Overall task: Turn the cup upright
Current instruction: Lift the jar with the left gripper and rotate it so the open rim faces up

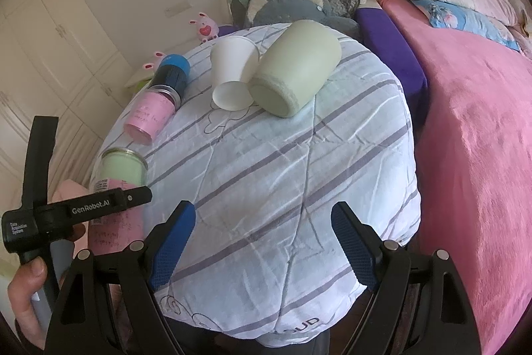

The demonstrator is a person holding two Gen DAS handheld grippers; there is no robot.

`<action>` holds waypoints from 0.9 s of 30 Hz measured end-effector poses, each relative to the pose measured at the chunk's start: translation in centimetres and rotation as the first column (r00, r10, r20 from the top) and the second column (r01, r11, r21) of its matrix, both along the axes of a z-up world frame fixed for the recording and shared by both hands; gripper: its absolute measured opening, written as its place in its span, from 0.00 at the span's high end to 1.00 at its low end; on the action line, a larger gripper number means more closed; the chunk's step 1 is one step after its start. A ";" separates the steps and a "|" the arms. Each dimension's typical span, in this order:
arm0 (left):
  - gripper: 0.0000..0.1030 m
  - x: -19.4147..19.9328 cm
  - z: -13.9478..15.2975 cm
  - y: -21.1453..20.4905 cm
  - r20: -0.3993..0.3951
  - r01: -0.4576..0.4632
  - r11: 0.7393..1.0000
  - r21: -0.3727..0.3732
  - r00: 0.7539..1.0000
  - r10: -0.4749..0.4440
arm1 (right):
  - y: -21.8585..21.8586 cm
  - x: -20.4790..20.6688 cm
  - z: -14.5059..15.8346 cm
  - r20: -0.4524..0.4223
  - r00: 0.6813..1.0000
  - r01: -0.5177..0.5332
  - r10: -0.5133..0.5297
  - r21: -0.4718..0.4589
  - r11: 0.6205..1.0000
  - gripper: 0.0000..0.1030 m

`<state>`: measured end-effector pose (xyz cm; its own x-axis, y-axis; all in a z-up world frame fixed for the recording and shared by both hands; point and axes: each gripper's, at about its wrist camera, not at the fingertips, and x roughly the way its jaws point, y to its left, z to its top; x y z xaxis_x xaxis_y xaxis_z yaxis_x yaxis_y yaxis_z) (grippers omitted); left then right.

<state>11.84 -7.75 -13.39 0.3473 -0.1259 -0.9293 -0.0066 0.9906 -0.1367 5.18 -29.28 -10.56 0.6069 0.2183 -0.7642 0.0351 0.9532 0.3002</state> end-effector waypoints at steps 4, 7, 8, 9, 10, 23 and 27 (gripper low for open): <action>0.27 0.1 0.0 0.2 -0.007 0.008 1.000 0.027 1.000 -0.008 | 0.2 -0.1 0.0 -0.002 1.000 0.005 -0.005 -0.001 1.000 0.17; 0.19 0.7 -0.2 0.3 -0.022 -0.041 0.999 0.035 0.999 0.041 | 0.7 0.0 0.0 -0.006 1.000 -0.001 0.001 -0.001 1.000 0.17; 0.18 0.8 -0.3 0.5 -0.025 -0.057 0.998 0.028 0.998 0.057 | 0.9 0.0 0.0 -0.005 1.000 -0.004 0.004 -0.003 1.000 0.17; 0.18 0.9 -0.3 0.7 -0.030 -0.073 0.997 0.020 0.997 0.074 | 1.0 0.1 0.1 -0.005 1.000 -0.007 0.006 -0.005 1.000 0.17; 0.18 1.0 -0.4 0.9 -0.032 -0.088 0.996 0.013 0.996 0.088 | 1.1 0.1 0.1 -0.005 1.000 -0.009 0.009 -0.006 1.000 0.17; 0.31 0.3 1.6 -0.4 0.108 -0.001 0.999 0.043 0.994 -0.004 | 0.8 -0.4 0.2 -0.005 1.000 0.006 -0.006 -0.011 1.000 0.17; 0.31 -0.3 3.8 -0.7 0.258 0.037 0.998 0.044 0.965 -0.047 | 0.6 -0.9 0.2 -0.005 1.000 0.021 -0.021 -0.010 1.000 0.17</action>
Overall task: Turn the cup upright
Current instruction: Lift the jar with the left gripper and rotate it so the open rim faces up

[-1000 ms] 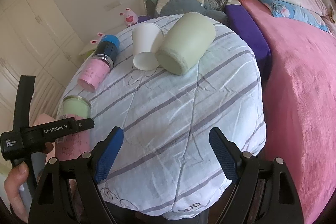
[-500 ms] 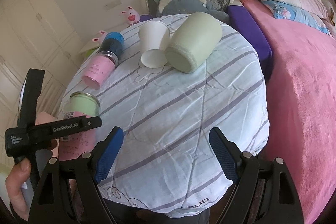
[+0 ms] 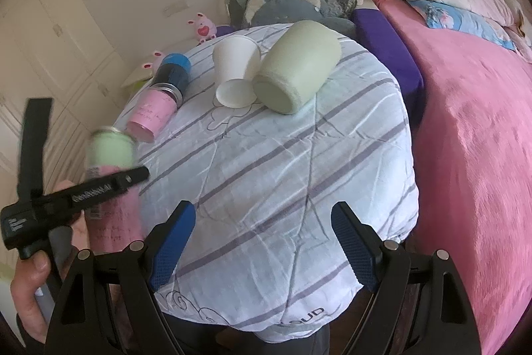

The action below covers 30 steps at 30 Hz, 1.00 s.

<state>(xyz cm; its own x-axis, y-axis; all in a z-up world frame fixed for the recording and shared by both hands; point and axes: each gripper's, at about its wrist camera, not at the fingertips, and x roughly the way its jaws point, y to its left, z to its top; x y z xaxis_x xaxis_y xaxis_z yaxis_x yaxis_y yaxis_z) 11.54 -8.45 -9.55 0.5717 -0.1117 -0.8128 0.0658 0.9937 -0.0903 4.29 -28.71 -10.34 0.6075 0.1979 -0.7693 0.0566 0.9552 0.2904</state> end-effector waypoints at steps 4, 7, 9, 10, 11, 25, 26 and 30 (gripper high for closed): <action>0.31 -0.5 1.4 0.0 0.142 0.043 0.999 -0.016 0.989 -0.040 | 0.0 -0.5 0.2 0.001 1.000 0.007 -0.007 -0.007 1.000 0.17; 0.31 -0.2 0.9 -0.4 0.160 0.073 0.997 -0.019 0.985 -0.069 | 0.1 -0.9 0.3 0.000 1.000 0.014 -0.014 -0.013 1.000 0.17; 0.31 -0.1 0.1 -0.3 0.143 0.085 0.996 -0.010 0.986 -0.083 | 0.2 -1.0 0.4 -0.001 1.000 0.019 -0.019 -0.020 1.000 0.17; 0.31 -0.1 0.0 -0.2 0.148 0.088 0.996 -0.007 0.985 -0.086 | 0.3 -1.1 0.4 -0.002 1.000 0.020 -0.021 -0.022 1.000 0.17; 0.32 -0.2 0.2 -0.3 0.151 0.092 0.996 -0.006 0.984 -0.090 | 0.4 -1.1 0.5 -0.002 1.000 0.021 -0.021 -0.024 1.000 0.17; 0.32 -1.8 2.3 -0.3 0.077 0.133 0.990 0.051 0.988 -0.137 | 1.6 -1.9 1.1 0.020 1.000 0.012 -0.011 -0.029 1.000 0.17; 0.32 -1.6 1.6 -0.6 0.075 0.139 0.989 0.057 0.987 -0.143 | 1.5 -2.0 1.1 0.019 1.000 0.017 -0.017 -0.029 0.999 0.17; 0.31 -1.3 -0.2 -1.4 0.071 0.146 0.985 0.096 0.986 -0.153 | 1.4 -2.4 1.2 0.023 0.999 0.029 -0.028 -0.027 0.999 0.17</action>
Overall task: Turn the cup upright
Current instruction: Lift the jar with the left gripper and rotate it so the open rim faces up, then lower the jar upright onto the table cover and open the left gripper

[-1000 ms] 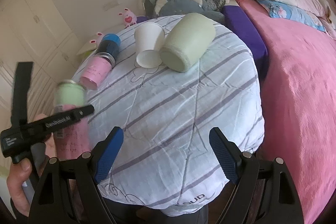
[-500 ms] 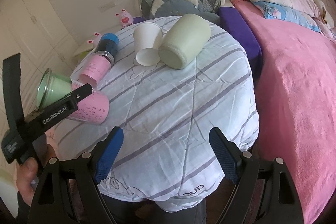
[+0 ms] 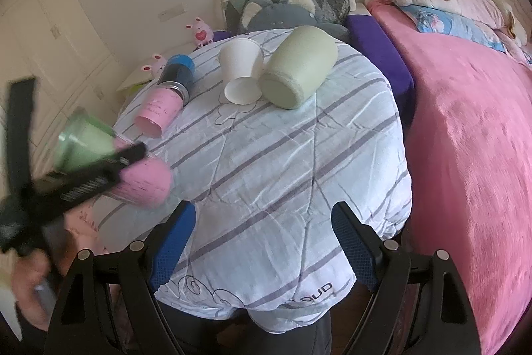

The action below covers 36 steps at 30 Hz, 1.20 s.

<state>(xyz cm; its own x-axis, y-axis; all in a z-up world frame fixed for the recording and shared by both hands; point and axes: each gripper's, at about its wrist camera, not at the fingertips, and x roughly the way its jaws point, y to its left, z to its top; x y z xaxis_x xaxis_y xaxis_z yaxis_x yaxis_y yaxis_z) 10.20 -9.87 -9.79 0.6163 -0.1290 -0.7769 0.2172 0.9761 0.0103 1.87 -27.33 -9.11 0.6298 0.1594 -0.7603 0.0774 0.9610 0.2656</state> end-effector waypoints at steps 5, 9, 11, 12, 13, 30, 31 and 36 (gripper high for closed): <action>0.31 -0.1 0.5 -0.2 0.004 0.012 1.000 0.002 1.000 -0.012 | -0.1 -0.7 0.6 0.014 1.000 0.013 -0.012 -0.010 1.000 0.17; 0.12 0.0 0.7 -0.3 0.000 0.021 1.000 0.013 1.000 -0.021 | -0.1 -0.9 0.5 0.013 1.000 0.016 -0.016 -0.009 1.000 0.17; 0.04 -0.2 1.0 -0.3 0.031 0.013 0.999 0.035 0.999 -0.014 | 0.0 -1.0 0.5 0.013 1.000 0.015 -0.015 -0.009 1.000 0.17; 0.02 -0.4 1.2 -0.3 0.041 0.011 0.999 0.045 0.999 -0.013 | 0.0 -1.1 0.6 0.014 1.000 0.015 -0.014 -0.010 1.000 0.17; 0.01 -0.5 1.3 -0.4 0.045 0.017 0.999 0.050 0.999 -0.019 | 0.0 -1.2 0.6 0.014 1.000 0.014 -0.014 -0.010 1.000 0.17; 0.00 -2.4 4.2 2.8 0.088 0.103 0.980 -0.168 0.992 -0.089 | 0.5 -2.2 1.9 0.049 0.998 0.031 -0.030 -0.016 0.999 0.17; 0.00 -2.8 4.6 3.1 0.102 0.104 0.980 -0.171 0.991 -0.088 | 0.6 -2.3 2.2 0.055 0.998 0.034 -0.033 -0.018 0.999 0.17; 0.00 -4.7 6.8 4.9 0.156 0.075 0.985 -0.154 0.986 -0.051 | 1.5 -2.8 3.9 0.104 0.994 0.040 -0.035 -0.044 0.998 0.17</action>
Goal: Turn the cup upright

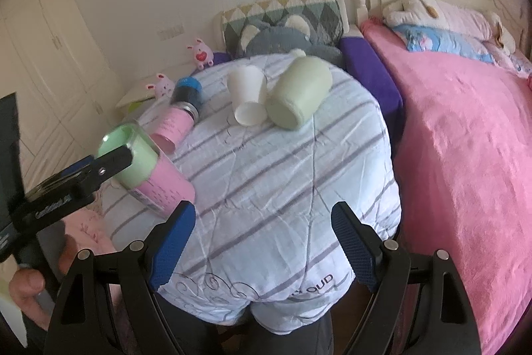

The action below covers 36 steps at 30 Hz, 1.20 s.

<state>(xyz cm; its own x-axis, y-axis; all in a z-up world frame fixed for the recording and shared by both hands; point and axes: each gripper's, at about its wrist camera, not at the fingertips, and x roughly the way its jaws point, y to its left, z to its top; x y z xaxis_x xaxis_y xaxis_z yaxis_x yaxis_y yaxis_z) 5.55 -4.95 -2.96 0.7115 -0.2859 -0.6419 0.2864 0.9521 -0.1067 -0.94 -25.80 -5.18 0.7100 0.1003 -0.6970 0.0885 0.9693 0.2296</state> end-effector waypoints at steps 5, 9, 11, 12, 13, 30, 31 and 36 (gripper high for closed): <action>0.00 -2.1 1.6 1.5 0.027 -0.063 0.994 0.085 0.998 0.061 | 2.1 -0.2 2.3 0.054 0.998 -0.025 0.027 -0.039 0.999 0.17; 0.00 -3.8 2.5 3.3 0.009 -0.094 0.988 0.120 0.996 0.094 | 4.5 -0.8 3.8 0.092 0.994 -0.055 0.061 -0.065 0.996 0.17; 0.00 -4.5 2.6 4.0 -0.004 -0.112 0.984 0.141 0.994 0.113 | 5.5 -1.2 4.4 0.110 0.991 -0.063 0.072 -0.080 0.995 0.17; 0.00 -4.8 2.7 4.4 -0.014 -0.122 0.981 0.151 0.992 0.125 | 6.0 -1.5 4.7 0.119 0.990 -0.065 0.075 -0.088 0.994 0.17; 0.00 -5.1 2.7 4.7 -0.023 -0.128 0.979 0.161 0.991 0.133 | 6.3 -1.7 4.8 0.123 0.989 -0.066 0.077 -0.093 0.994 0.17; 0.00 -8.2 2.2 6.2 -0.063 -0.155 0.971 0.181 0.984 0.169 | 8.8 -2.9 4.6 0.114 0.985 -0.118 0.129 -0.102 0.988 0.17; 0.00 -8.1 2.2 6.2 -0.064 -0.156 0.971 0.179 0.983 0.169 | 8.7 -2.9 4.6 0.114 0.985 -0.116 0.127 -0.102 0.988 0.17; 0.00 -8.1 2.4 6.1 -0.066 -0.159 0.972 0.174 0.983 0.173 | 8.6 -2.8 4.5 0.112 0.987 -0.106 0.117 -0.100 0.989 0.17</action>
